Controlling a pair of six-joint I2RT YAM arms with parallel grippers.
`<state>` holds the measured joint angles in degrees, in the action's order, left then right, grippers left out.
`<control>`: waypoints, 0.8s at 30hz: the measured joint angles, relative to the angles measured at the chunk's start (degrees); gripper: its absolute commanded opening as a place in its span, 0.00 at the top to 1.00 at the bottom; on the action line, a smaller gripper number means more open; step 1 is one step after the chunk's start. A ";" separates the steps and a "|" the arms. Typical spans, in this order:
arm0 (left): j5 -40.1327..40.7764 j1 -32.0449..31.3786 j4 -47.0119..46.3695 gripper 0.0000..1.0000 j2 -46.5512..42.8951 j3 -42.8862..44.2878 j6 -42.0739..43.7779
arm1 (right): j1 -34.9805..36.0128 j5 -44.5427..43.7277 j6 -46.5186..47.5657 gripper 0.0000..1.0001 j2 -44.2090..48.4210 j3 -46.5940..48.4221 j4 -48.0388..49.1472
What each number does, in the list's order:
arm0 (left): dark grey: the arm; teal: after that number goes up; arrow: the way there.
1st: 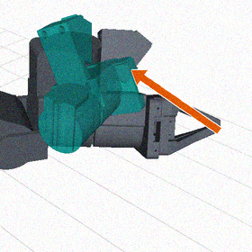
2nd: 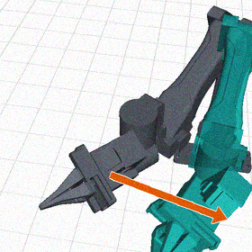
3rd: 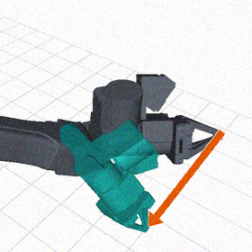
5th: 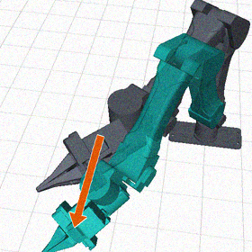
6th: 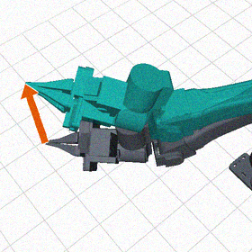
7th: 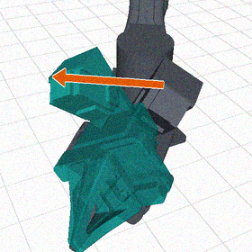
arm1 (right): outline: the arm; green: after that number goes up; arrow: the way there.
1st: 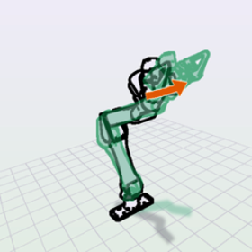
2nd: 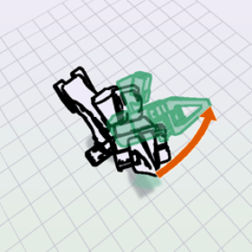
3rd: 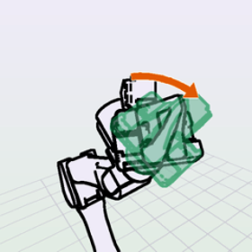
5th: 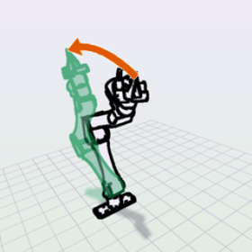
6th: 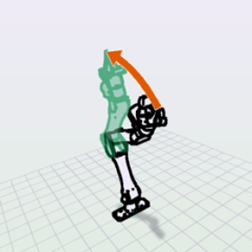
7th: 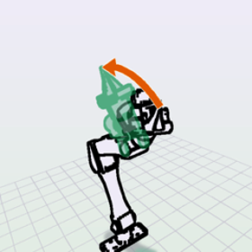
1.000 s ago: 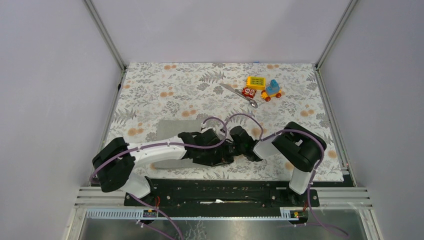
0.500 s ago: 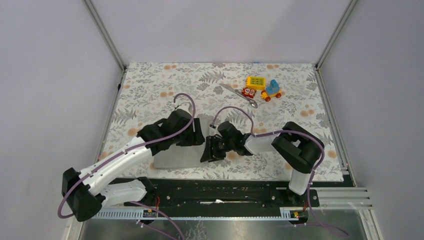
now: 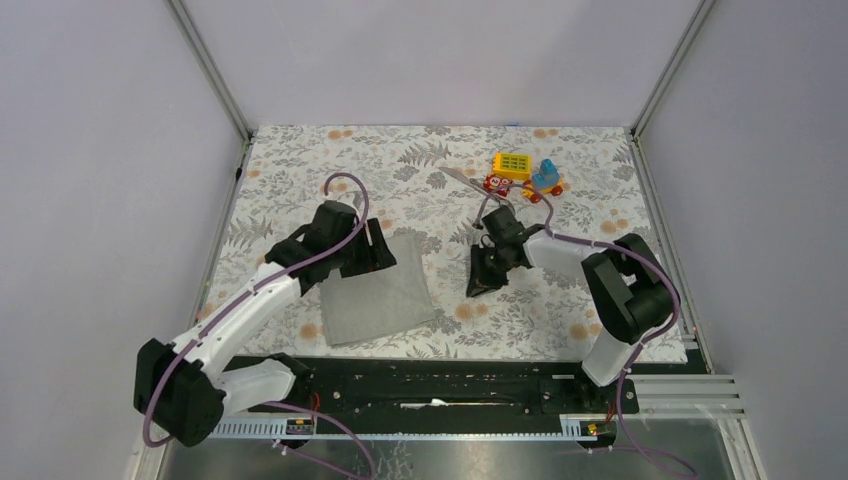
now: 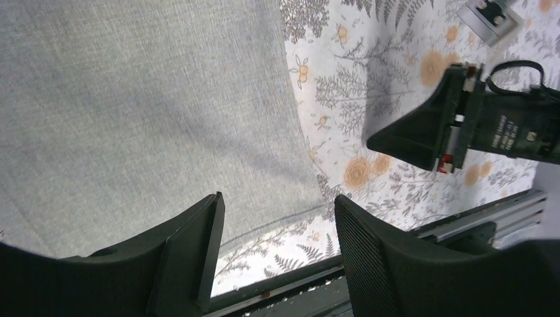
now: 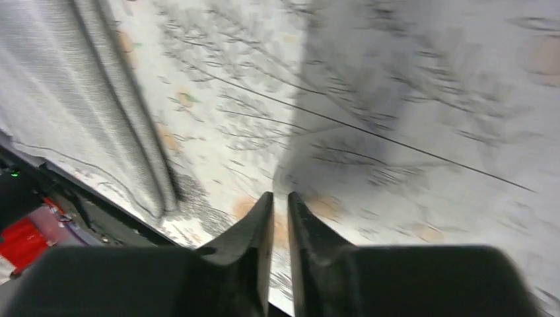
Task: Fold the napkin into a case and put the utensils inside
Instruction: Pick up the lower triangle-folded napkin from the center of the board.
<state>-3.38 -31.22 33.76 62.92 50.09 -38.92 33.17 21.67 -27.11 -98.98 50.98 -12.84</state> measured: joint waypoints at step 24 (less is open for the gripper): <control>-17.86 14.36 -10.14 0.35 -1.29 -7.43 0.04 | -1.11 9.22 -10.29 0.40 -18.69 17.99 21.42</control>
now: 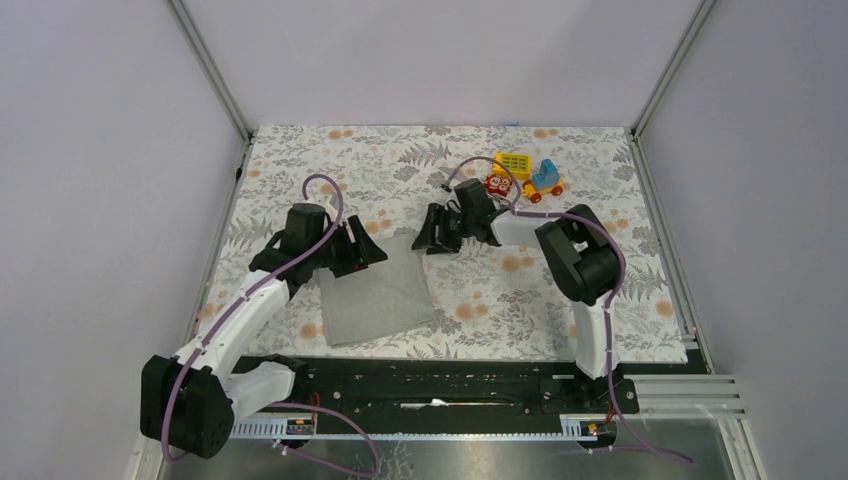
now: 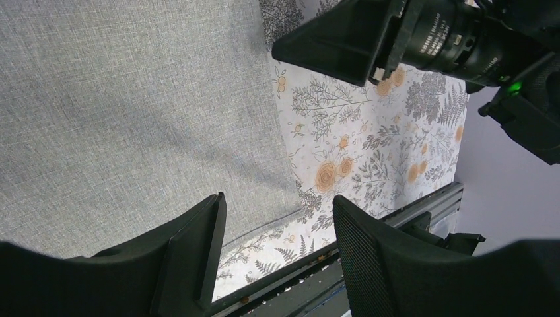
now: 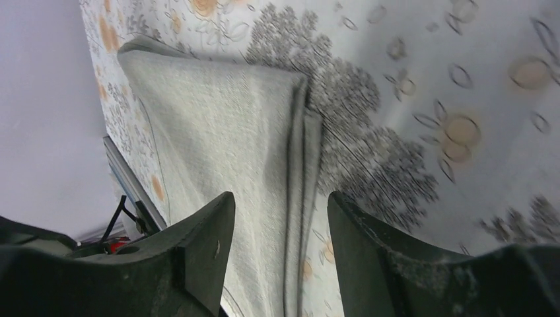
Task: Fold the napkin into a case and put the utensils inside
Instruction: Pick up the lower triangle-folded napkin from the center of the board.
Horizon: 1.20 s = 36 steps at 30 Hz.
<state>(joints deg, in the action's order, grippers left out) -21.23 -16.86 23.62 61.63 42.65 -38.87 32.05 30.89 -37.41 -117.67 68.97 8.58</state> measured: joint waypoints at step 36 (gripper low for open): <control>-2.01 2.95 -0.59 0.34 -0.70 -0.13 -1.97 | 0.33 -3.23 18.71 0.22 5.92 6.32 -28.96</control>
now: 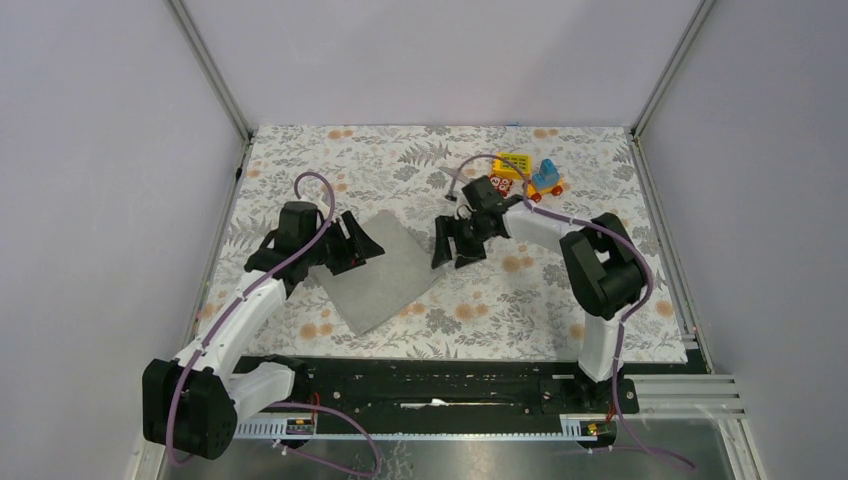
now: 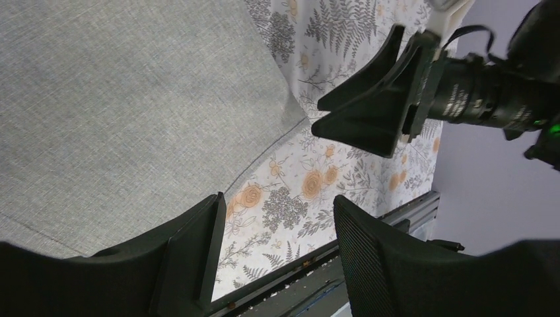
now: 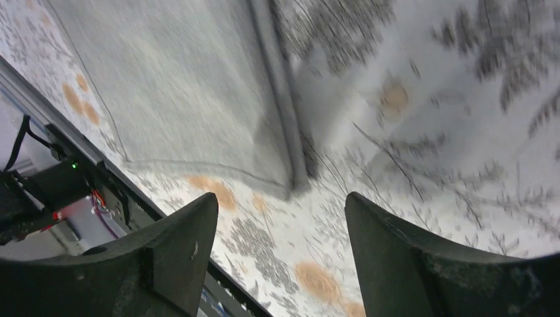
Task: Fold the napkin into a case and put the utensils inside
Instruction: Pick up the lower triangle-folded napkin from the center of the board.
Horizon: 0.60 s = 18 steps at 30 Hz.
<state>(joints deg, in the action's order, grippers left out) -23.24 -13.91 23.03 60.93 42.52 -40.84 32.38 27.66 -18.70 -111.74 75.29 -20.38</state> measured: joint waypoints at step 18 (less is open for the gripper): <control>-1.46 0.00 0.02 0.34 -3.63 -0.24 -1.46 | -2.40 6.32 -15.54 0.55 2.40 -14.60 18.16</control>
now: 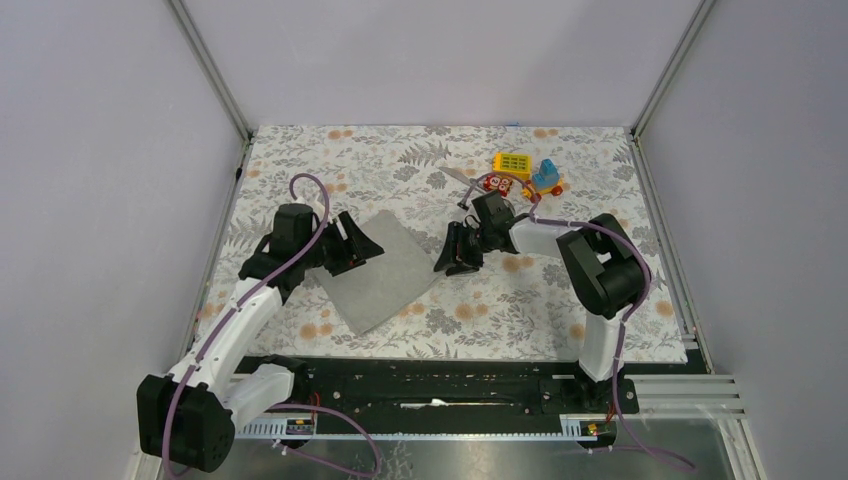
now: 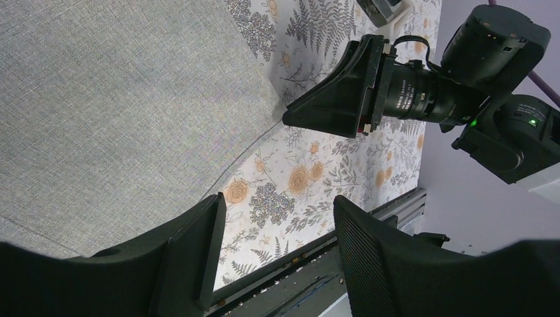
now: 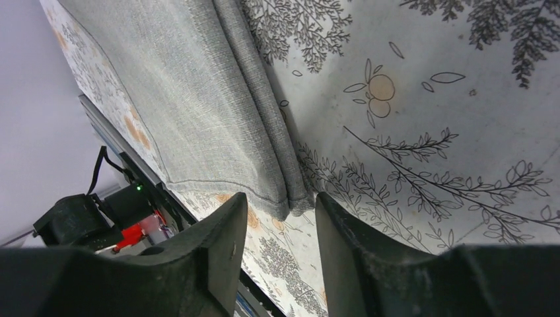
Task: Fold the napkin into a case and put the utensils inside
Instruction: Pick up the lower triangle-folded napkin from the center of the board.
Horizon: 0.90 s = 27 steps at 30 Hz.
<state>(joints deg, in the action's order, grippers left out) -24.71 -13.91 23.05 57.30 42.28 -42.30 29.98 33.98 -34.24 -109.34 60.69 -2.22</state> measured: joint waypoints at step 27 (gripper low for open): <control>-0.37 0.00 -4.20 0.40 4.96 -2.05 -0.11 | -6.88 -7.80 6.78 1.00 13.14 -13.25 -11.72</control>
<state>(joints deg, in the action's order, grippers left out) -25.08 -13.91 18.85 62.26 40.23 -42.41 23.09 26.17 -27.46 -96.20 47.44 -13.93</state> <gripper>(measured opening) 0.650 0.026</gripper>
